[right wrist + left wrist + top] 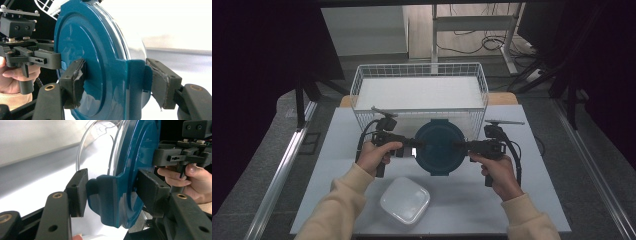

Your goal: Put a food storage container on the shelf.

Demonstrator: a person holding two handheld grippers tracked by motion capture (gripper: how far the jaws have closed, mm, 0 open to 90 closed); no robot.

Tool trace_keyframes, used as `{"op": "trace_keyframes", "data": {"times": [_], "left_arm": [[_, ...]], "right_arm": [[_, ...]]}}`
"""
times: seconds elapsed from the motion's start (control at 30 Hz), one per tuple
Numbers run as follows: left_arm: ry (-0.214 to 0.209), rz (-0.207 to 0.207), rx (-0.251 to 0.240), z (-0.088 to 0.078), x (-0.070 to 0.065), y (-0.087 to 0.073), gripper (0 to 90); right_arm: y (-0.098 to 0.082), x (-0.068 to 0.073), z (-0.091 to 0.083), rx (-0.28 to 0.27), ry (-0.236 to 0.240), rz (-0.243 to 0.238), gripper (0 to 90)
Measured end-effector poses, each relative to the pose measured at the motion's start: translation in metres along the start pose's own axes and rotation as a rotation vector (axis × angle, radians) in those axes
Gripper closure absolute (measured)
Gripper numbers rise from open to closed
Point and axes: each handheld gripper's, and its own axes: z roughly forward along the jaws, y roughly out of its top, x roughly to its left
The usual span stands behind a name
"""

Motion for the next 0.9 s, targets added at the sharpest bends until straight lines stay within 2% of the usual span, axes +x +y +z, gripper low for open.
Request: {"op": "trace_keyframes", "data": {"times": [0.13, 0.57, 0.9], "left_arm": [[0.002, 0.012, -0.014, -0.008, -0.004, 0.003, 43.8], [-0.001, 0.025, -0.039, -0.024, -0.009, 0.01, 43.7], [-0.002, 0.05, -0.066, -0.042, -0.022, 0.02, 43.7]], "right_arm": [[0.006, 0.009, -0.002, -0.008, 0.004, -0.015, 33.7], [0.019, 0.027, -0.004, -0.013, 0.001, -0.042, 33.9], [0.035, 0.047, -0.012, -0.021, -0.002, -0.073, 33.9]]}}
